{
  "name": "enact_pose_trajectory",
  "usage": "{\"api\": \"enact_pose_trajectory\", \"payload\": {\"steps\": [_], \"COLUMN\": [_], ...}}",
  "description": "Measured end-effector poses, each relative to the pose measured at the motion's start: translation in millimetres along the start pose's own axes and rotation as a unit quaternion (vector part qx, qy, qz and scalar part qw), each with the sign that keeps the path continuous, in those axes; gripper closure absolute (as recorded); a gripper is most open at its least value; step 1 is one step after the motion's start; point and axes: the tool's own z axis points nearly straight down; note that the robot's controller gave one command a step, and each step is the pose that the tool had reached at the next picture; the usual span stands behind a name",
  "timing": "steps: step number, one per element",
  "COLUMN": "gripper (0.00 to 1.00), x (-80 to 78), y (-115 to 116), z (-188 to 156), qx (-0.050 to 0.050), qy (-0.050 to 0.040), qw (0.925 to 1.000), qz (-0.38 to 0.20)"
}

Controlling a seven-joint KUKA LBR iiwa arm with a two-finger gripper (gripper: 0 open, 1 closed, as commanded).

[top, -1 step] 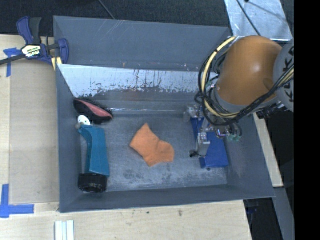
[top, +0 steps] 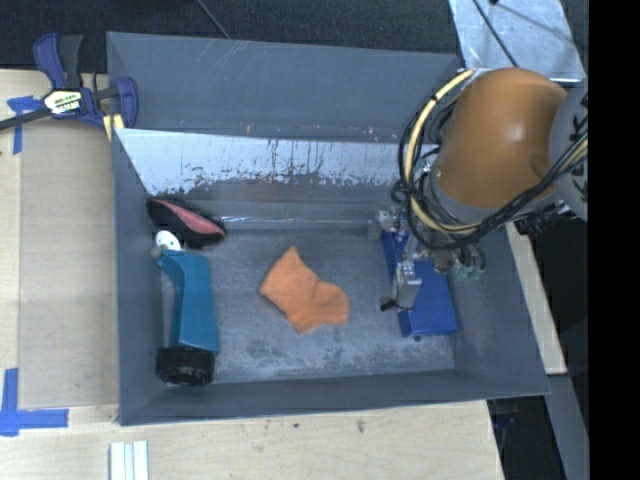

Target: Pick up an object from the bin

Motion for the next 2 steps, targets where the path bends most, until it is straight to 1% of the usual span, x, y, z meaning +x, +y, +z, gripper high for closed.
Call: {"api": "enact_pose_trajectory", "payload": {"steps": [1,2], "gripper": [0.0,0.0], "x": [-26.6,-46.2], "y": [15,34], "z": [44,85], "qx": [0.0,0.0], "qy": [-0.0038,-0.0003], "qw": [0.9996,0.9995], "qz": [-0.027,-0.033]}}
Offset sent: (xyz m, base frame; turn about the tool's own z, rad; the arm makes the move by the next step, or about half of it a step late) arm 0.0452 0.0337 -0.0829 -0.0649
